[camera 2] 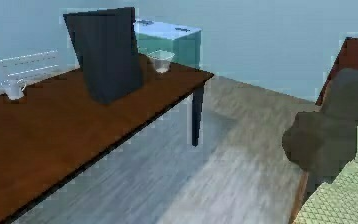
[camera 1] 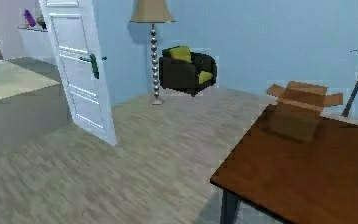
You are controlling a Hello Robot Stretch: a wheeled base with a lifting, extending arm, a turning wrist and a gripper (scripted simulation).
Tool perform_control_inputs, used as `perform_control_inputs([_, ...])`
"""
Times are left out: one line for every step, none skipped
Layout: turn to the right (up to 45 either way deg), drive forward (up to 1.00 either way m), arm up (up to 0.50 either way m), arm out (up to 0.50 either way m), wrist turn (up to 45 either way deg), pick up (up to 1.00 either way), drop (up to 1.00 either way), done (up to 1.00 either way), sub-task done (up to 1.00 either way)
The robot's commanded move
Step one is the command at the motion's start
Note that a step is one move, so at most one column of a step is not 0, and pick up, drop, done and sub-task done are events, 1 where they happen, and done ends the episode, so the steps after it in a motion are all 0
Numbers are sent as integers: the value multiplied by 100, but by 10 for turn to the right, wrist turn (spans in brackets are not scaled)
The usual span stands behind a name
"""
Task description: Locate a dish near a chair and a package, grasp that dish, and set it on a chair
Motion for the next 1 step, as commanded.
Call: perform_control_inputs([450,0,0,0,0,0,0,0,0])
